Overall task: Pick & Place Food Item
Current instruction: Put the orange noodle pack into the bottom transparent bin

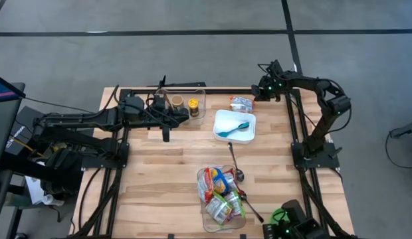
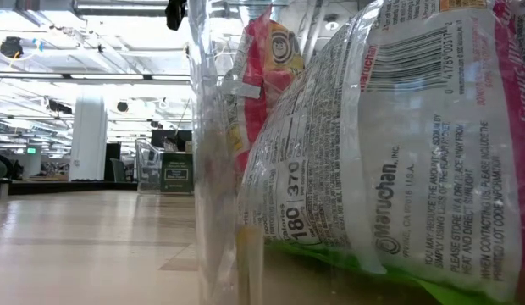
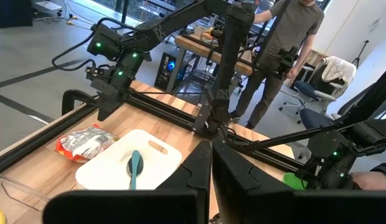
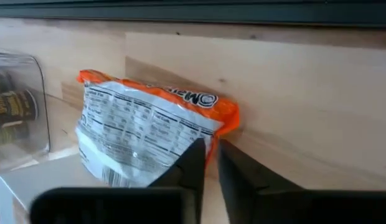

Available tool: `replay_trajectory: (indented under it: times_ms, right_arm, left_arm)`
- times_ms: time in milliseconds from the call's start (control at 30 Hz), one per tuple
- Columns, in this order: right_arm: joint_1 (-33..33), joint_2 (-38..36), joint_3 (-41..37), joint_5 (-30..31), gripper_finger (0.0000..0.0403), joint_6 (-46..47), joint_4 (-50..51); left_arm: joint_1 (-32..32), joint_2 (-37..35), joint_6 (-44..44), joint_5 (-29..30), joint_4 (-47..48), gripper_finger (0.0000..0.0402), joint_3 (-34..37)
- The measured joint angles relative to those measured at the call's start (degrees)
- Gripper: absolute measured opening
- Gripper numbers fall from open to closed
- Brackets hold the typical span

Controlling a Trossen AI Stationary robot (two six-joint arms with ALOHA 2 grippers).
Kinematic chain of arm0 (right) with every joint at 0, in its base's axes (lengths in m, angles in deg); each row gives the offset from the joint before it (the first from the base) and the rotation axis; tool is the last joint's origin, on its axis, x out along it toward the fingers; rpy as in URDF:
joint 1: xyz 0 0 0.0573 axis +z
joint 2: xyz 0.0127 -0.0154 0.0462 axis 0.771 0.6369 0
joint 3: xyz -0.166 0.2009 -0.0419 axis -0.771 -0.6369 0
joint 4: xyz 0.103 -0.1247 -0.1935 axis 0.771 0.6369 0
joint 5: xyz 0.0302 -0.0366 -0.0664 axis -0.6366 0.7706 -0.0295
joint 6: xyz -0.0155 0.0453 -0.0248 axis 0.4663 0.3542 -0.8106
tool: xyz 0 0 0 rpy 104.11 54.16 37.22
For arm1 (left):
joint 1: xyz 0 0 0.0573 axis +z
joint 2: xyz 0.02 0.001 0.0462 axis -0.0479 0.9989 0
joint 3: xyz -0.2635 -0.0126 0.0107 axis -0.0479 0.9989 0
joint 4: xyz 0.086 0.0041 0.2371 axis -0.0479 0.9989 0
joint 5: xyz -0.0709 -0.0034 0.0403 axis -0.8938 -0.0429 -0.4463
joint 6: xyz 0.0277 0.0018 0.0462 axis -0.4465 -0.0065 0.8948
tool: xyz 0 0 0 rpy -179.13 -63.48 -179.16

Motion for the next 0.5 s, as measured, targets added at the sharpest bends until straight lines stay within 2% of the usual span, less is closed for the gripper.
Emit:
replay_trajectory:
  times_ms: [267, 500]
  right_arm:
    - [-0.5, -0.1, 0.0, 0.1, 0.0135, 0.6, 0.4]
    - [-0.4, -0.1, 0.0, 0.2, 0.0180, 0.6, 0.4]
  left_arm:
    - [0.0, 0.0, 0.0, 0.0, 0.0, 0.0008, 0.0]
    - [0.0, 0.0, 0.0, 0.0, 0.0, 0.0008, 0.0]
